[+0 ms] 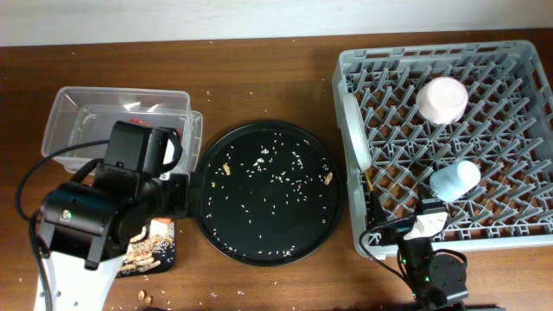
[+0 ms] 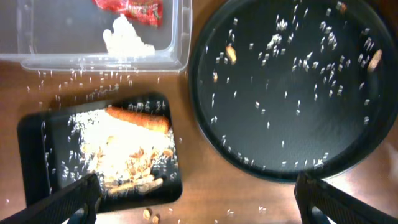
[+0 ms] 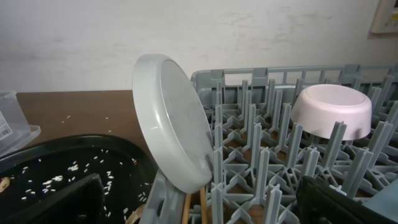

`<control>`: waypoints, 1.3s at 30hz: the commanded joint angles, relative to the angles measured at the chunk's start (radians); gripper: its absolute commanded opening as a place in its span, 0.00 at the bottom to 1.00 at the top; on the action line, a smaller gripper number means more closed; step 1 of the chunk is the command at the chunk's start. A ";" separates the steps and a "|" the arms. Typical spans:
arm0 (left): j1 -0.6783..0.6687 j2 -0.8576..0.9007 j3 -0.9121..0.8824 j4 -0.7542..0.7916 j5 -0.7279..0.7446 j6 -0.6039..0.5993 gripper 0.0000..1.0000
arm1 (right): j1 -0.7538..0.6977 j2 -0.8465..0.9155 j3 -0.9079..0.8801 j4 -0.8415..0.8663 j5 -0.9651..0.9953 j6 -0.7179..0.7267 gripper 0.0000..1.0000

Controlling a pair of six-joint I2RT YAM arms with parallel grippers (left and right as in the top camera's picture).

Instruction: Sort waste into correct bins and load items into the dishwasher rack

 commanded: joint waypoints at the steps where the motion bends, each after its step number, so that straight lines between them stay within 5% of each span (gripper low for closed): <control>1: 0.002 -0.060 -0.027 0.166 -0.050 0.017 0.99 | -0.006 -0.006 -0.009 -0.002 -0.002 -0.008 0.98; 10: 0.005 -0.402 -0.485 0.739 -0.084 0.171 0.99 | -0.006 -0.006 -0.009 -0.002 -0.002 -0.008 0.98; 16: 0.098 -0.694 -0.874 1.030 -0.008 0.172 0.99 | -0.006 -0.006 -0.009 -0.002 -0.002 -0.008 0.98; 31: 0.159 -1.182 -1.369 1.181 0.021 0.172 0.99 | -0.006 -0.006 -0.009 -0.002 -0.002 -0.008 0.98; 39: 0.160 -1.181 -1.491 1.344 0.021 0.172 0.99 | -0.006 -0.006 -0.009 -0.002 -0.002 -0.008 0.98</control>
